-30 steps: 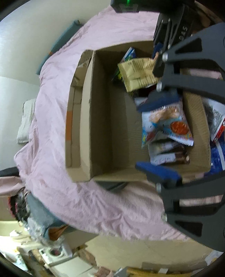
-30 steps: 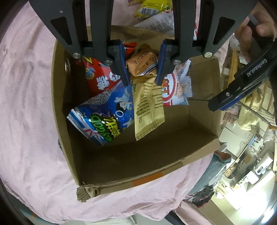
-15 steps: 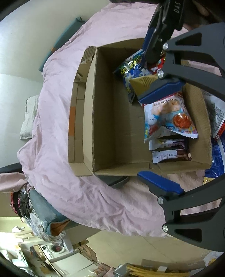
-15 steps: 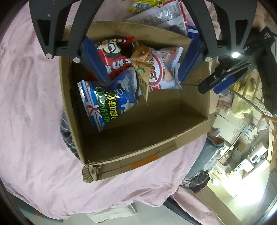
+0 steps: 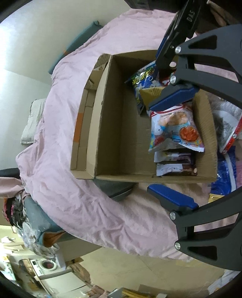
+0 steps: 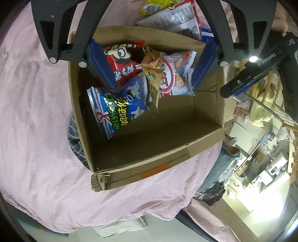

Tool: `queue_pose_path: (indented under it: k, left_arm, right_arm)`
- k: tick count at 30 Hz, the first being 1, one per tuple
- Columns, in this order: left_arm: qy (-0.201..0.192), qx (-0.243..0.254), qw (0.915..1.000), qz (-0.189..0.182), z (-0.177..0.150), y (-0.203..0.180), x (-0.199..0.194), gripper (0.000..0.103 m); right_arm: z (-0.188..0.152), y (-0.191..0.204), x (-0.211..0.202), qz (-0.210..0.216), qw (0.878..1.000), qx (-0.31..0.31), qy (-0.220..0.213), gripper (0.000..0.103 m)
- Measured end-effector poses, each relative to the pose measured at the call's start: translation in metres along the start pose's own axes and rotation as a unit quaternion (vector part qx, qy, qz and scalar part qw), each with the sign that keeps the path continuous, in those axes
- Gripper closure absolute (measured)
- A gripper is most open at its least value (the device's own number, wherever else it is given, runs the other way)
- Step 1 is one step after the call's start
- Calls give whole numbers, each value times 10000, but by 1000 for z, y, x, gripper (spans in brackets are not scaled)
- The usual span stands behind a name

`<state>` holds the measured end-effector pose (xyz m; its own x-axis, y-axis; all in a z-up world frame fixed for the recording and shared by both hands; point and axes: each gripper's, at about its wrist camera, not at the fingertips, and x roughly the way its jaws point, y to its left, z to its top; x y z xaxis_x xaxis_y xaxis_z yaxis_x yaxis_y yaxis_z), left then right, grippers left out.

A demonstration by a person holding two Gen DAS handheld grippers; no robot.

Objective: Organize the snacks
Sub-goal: 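Withdraw both open grippers from the box back over the pile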

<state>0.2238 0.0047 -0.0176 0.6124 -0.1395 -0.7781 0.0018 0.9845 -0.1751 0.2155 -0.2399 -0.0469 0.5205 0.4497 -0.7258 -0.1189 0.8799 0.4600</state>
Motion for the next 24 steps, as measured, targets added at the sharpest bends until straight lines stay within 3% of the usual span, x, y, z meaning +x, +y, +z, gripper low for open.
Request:
queue_pose_path:
  k: [7, 16, 24]
  left_arm:
    - [-97, 34, 9999, 110, -10, 4, -25, 26]
    - [66, 160, 9997, 175, -48, 7, -52, 26]
    - [329, -72, 9990, 295, -80, 25, -63, 26]
  right_arm:
    - [-17, 12, -21, -43, 9999, -150, 2, 17]
    - [-57, 17, -38, -56, 9996, -195, 218, 17]
    - [-80, 3, -54, -220, 9993, 45, 302, 17]
